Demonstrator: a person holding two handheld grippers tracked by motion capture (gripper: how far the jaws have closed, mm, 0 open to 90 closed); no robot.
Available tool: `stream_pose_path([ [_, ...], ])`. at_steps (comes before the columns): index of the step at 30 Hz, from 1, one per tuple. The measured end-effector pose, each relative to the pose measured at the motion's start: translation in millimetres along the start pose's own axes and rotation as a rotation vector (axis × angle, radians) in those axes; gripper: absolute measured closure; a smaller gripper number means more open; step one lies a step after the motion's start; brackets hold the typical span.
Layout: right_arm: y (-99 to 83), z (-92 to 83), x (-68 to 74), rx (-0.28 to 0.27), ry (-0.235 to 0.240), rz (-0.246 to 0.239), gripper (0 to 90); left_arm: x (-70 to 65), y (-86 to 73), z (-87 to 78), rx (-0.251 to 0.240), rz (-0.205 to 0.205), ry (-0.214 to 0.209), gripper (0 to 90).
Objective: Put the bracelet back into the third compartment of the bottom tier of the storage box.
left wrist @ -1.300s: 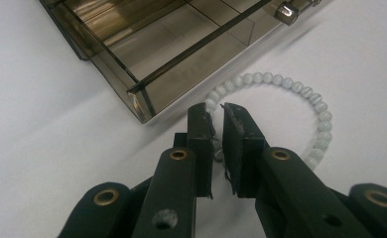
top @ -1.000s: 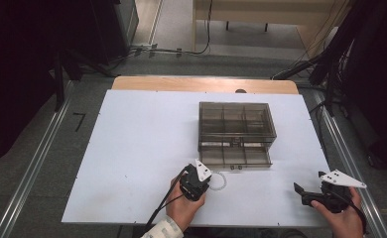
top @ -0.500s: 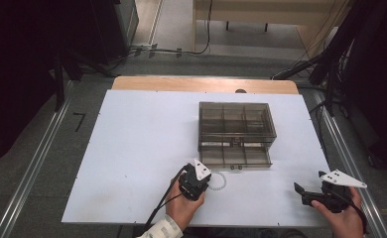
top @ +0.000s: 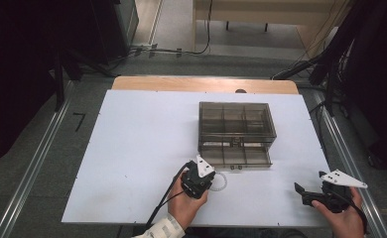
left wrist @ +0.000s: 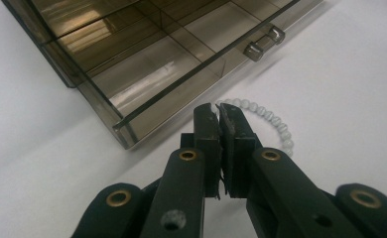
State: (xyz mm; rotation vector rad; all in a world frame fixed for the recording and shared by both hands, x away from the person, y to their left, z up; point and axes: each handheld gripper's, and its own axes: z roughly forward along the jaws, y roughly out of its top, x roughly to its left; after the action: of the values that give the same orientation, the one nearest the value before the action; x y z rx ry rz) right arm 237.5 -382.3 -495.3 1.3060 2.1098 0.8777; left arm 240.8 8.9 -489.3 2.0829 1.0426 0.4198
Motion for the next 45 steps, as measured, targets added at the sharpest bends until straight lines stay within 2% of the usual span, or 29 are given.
stream_pose_path([
  [33, 0.5, 0.5, -0.3, -0.001, 0.002, 0.001, 2.5, -15.1, 36.8, -14.0, -0.034, 0.046, -0.084, 87.7],
  [45, 0.5, 0.4, -0.9, -0.003, 0.002, -0.001, 2.5, -18.8, 50.0, -14.2, -0.050, 0.053, -0.096, 87.7],
])
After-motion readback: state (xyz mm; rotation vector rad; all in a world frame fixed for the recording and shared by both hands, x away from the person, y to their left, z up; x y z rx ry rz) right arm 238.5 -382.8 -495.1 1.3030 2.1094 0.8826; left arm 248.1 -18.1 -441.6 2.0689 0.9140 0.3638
